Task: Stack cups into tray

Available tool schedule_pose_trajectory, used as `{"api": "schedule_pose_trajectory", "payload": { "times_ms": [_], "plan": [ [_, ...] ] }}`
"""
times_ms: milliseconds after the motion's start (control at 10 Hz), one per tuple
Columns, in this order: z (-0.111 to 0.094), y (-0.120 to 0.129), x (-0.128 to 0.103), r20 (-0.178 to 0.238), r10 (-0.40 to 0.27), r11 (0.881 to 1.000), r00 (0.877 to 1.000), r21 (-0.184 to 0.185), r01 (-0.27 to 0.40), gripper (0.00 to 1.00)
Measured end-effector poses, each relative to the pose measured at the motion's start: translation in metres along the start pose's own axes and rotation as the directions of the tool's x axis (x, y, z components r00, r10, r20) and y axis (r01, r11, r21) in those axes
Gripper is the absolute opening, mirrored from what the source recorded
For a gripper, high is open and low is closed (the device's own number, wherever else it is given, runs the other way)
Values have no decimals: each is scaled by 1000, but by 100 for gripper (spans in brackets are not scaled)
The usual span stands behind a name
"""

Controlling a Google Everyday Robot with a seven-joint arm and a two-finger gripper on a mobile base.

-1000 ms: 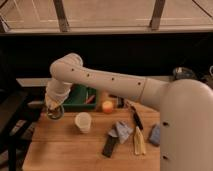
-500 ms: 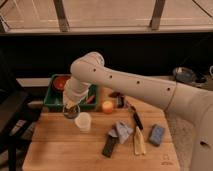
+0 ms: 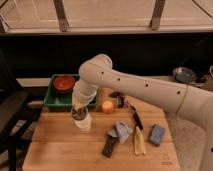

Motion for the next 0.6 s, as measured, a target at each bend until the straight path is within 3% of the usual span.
{"api": "schedule_pose_trajectory", "payload": {
  "times_ms": [100,600],
  "plan": [
    [4,0,4,1,11,1000,1000,-3,-11,7],
    [27,7,27,24,79,997,997,-23,-78,57]
  ]
}}
